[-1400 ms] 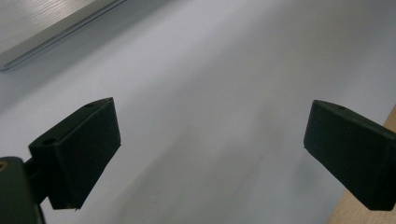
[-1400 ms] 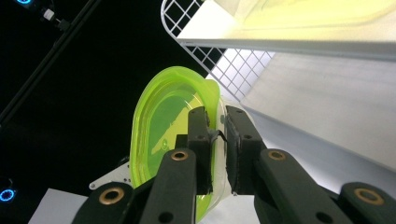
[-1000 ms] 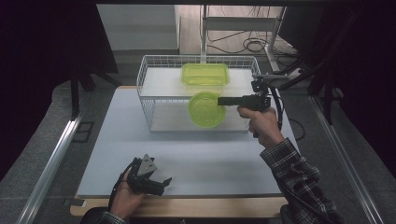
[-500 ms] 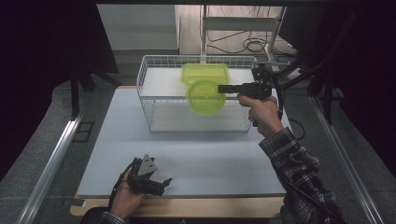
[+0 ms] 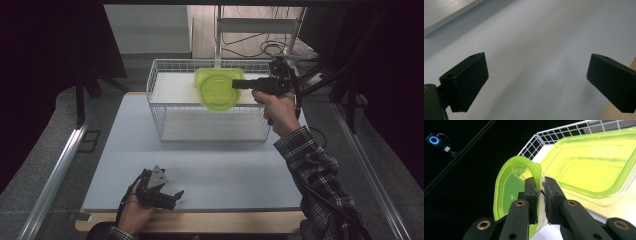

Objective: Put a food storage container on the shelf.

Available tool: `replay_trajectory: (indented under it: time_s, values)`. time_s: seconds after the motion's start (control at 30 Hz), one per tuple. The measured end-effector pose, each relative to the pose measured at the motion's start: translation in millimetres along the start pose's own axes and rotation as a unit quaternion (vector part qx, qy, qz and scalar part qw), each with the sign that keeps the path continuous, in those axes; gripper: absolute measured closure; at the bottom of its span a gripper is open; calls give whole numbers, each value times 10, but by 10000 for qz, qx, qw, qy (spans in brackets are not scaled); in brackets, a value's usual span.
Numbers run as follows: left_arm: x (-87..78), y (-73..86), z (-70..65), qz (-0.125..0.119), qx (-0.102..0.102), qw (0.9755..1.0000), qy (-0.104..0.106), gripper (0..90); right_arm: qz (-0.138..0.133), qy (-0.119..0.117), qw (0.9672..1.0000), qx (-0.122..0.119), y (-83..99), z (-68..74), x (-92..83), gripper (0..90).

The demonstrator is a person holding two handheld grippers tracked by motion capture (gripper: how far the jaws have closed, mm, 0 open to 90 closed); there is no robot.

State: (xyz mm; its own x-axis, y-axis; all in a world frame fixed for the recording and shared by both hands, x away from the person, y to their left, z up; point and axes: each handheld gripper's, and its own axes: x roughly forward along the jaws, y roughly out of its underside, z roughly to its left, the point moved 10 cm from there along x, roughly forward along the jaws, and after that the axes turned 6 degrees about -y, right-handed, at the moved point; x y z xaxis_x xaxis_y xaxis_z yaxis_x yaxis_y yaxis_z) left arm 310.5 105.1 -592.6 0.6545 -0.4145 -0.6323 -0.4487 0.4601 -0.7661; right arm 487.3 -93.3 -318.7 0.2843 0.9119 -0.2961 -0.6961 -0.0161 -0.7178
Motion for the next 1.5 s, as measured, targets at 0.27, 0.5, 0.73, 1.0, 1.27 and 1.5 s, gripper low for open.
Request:
replay_trajectory:
  time_s: [0.27, 0.5, 0.73, 1.0, 1.27, 1.5]
  values:
    - [1, 1, 1, 4, 5, 10000, -11, 36, -109, 66, 9999, -12, -152, 10, 47, 812]
    - [-4, -1, 6, -4, 34, 10000, -21, 36, -208, 170, 9996, 19, -272, -15, 94, 812]
    - [-9, -5, 13, -23, 29, 10000, -23, 36, -325, 298, 9990, 49, -392, -69, 103, 812]
    - [-23, -17, 20, -76, -38, 10000, 31, 36, -428, 501, 9978, 47, -508, -154, 92, 812]
    - [-23, -14, 20, -72, -47, 10000, 41, 37, -481, 670, 9966, 46, -592, -225, 132, 812]
    - [-21, -5, 20, -41, -47, 10000, 40, 37, -476, 727, 9961, 119, -625, -280, 196, 811]
